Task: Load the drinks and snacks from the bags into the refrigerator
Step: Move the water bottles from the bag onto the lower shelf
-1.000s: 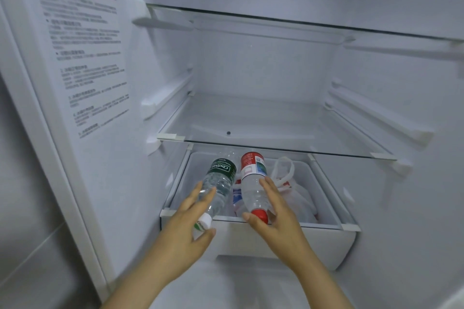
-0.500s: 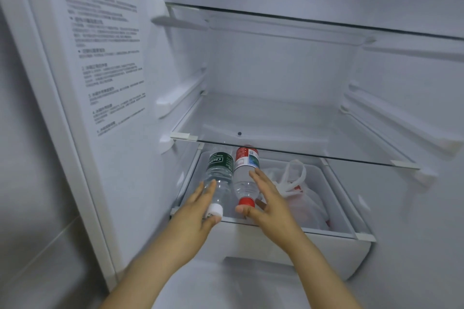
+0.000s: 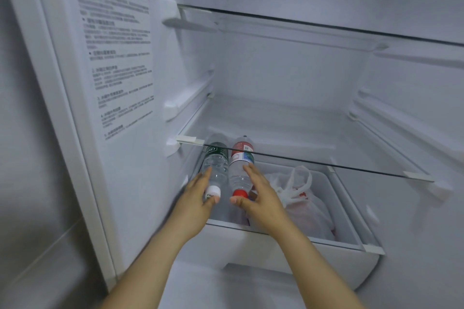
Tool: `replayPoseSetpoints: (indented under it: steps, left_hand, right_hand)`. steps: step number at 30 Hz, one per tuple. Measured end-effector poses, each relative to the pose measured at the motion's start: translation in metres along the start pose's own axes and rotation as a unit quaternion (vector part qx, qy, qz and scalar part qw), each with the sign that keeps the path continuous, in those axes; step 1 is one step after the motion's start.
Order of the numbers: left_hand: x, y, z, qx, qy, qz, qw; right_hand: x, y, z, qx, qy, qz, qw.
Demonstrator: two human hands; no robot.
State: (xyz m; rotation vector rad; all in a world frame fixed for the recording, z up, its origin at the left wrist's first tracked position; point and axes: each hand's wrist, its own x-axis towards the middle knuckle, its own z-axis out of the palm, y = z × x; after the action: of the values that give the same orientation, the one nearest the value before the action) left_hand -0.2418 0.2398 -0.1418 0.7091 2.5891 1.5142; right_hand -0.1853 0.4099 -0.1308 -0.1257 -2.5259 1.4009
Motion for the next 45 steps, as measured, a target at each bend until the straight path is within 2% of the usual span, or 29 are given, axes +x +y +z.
replayPoseSetpoints:
  steps: [6,15,26,33,37,40,45]
  left_hand:
    - [0.005,-0.001,0.002,0.012,0.035,-0.022,0.999]
    - [0.007,0.001,0.005,0.029,0.094,-0.009,0.995]
    - [0.009,0.006,0.006,0.053,0.105,-0.026,0.993]
    - [-0.005,0.012,0.003,0.023,0.105,-0.023,0.994]
    - [-0.027,0.017,-0.003,0.05,0.107,-0.001,0.993]
    - [-0.041,0.022,-0.012,0.087,0.099,0.056,0.99]
    - [-0.061,0.039,-0.026,0.128,0.041,0.111,0.985]
  right_hand:
    - [0.016,-0.002,0.003,-0.006,-0.01,-0.004,1.0]
    - [0.029,-0.002,0.009,0.003,-0.005,-0.003,1.0]
    - [0.027,-0.001,0.011,-0.013,-0.002,0.0,1.0]
    - [0.004,-0.01,0.004,-0.054,0.014,0.014,0.998]
    - [-0.027,-0.018,-0.003,-0.129,0.052,-0.012,0.99]
    - [-0.052,-0.027,-0.012,-0.215,0.078,-0.027,0.973]
    - [-0.09,-0.043,-0.023,-0.32,0.093,0.001,0.943]
